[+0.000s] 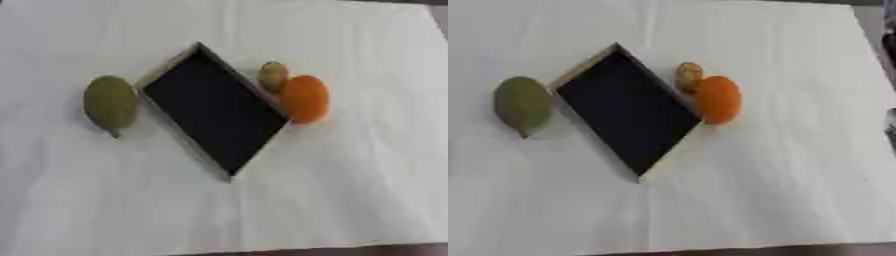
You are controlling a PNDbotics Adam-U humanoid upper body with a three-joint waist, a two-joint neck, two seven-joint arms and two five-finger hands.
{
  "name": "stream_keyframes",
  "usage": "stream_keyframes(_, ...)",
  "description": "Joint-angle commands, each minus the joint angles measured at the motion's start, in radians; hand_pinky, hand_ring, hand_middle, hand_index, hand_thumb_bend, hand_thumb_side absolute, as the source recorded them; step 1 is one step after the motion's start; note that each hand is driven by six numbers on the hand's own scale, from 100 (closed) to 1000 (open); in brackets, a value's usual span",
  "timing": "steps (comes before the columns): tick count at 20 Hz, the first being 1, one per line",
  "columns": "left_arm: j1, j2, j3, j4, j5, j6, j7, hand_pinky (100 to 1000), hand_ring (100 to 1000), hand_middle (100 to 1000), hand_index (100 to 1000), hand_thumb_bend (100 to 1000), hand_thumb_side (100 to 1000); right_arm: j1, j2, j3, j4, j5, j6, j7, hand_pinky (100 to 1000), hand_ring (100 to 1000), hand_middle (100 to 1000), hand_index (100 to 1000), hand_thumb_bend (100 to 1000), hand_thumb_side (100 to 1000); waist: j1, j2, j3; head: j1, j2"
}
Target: Pick up objects on the table and place them in the box.
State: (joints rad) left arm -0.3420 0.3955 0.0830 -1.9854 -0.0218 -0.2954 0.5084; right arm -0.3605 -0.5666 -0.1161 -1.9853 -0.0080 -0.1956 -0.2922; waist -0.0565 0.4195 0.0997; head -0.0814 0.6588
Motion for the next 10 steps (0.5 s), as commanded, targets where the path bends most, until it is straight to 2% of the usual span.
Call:
stream_keyframes(1,-0.003,0.010,0.008,-0.015,0.001,0.001,-0.003,679,688,739,820,331,621,-0.006,-0.016,-0.007,-0.015,-0.008,0.001,0.004,904,704,632,799,100,610,0.003,-0.021,-0.001,0.001,-0.002)
stream_keyframes(10,-0.002,0.007,0.008,-0.015,0.003,0.001,-0.008,679,689,740,820,331,621,-0.016,-0.030,0.004,-0.015,0.009,0.004,0.024,903,718,646,809,100,601,0.003,-0.021,-0.001,0.001,-0.001)
